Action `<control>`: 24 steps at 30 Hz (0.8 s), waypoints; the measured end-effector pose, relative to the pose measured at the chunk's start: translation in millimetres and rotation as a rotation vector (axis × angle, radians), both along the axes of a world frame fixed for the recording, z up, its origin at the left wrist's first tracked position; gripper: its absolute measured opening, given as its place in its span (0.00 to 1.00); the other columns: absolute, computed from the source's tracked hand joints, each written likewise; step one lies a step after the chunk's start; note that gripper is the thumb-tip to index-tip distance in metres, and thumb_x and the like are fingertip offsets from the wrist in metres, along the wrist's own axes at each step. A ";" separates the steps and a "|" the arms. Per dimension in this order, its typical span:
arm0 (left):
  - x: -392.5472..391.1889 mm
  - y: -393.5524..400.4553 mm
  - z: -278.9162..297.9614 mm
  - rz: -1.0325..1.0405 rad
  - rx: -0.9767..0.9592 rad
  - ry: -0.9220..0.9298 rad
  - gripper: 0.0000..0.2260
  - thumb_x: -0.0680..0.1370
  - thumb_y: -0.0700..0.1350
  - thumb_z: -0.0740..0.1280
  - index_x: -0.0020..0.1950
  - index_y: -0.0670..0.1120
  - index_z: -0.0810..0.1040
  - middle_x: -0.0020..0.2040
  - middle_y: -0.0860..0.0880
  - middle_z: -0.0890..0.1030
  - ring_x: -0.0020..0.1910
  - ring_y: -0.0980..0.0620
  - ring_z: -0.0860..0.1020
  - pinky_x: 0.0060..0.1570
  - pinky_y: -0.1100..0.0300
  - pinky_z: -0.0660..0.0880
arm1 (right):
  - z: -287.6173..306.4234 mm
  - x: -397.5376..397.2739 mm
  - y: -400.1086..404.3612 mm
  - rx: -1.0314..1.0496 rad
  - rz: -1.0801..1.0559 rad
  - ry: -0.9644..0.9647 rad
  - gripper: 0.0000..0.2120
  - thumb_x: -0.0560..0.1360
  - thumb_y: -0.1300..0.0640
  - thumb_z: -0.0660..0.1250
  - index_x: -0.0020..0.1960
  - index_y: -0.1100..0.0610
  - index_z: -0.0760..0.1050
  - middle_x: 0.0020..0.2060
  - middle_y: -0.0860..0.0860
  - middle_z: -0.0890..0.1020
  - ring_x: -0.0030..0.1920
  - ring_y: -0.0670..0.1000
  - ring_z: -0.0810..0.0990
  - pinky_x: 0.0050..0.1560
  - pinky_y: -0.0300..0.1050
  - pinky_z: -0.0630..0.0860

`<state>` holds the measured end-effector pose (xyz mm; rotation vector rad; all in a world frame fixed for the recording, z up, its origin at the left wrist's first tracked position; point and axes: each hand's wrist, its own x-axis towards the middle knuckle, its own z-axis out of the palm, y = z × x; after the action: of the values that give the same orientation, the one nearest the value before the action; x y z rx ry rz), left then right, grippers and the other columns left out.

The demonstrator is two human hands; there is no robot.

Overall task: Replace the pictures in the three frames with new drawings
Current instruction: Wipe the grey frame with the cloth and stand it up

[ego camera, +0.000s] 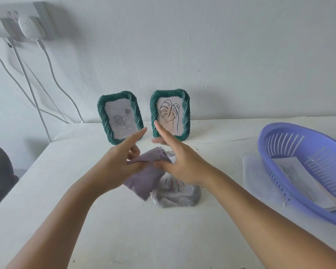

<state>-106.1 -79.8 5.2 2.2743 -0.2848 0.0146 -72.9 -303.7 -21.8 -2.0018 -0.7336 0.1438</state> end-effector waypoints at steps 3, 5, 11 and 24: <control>2.5 -7.3 5.5 -0.012 -0.045 0.025 0.37 0.76 0.41 0.74 0.77 0.67 0.63 0.45 0.55 0.75 0.38 0.52 0.78 0.45 0.60 0.77 | 1.0 1.1 -2.7 0.072 -0.033 0.073 0.40 0.79 0.59 0.69 0.79 0.32 0.54 0.60 0.48 0.80 0.62 0.46 0.78 0.66 0.45 0.74; 4.1 -4.6 5.0 0.026 -0.057 0.097 0.38 0.75 0.44 0.76 0.78 0.66 0.61 0.52 0.57 0.78 0.42 0.47 0.82 0.47 0.53 0.80 | -1.9 1.2 -7.6 0.122 -0.078 0.100 0.37 0.80 0.59 0.68 0.78 0.31 0.58 0.58 0.46 0.82 0.62 0.47 0.79 0.69 0.48 0.73; 1.2 -6.0 -10.6 0.061 -0.243 0.338 0.36 0.75 0.44 0.76 0.79 0.57 0.63 0.39 0.50 0.82 0.40 0.53 0.80 0.48 0.57 0.80 | -10.2 -1.6 -29.6 0.174 -0.169 0.172 0.34 0.81 0.52 0.68 0.77 0.29 0.54 0.58 0.34 0.81 0.55 0.34 0.78 0.61 0.36 0.69; 16.9 -52.1 -56.5 0.082 0.263 0.201 0.32 0.76 0.53 0.73 0.78 0.55 0.65 0.55 0.50 0.80 0.53 0.50 0.78 0.53 0.55 0.74 | -38.1 9.5 -63.4 -0.295 -0.356 0.141 0.40 0.79 0.49 0.68 0.82 0.39 0.48 0.49 0.48 0.79 0.50 0.47 0.79 0.51 0.44 0.74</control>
<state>-89.2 -131.9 -51.3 2.5235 -0.0902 -0.2199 -63.4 -367.1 -59.9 -2.3414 -0.2681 0.1887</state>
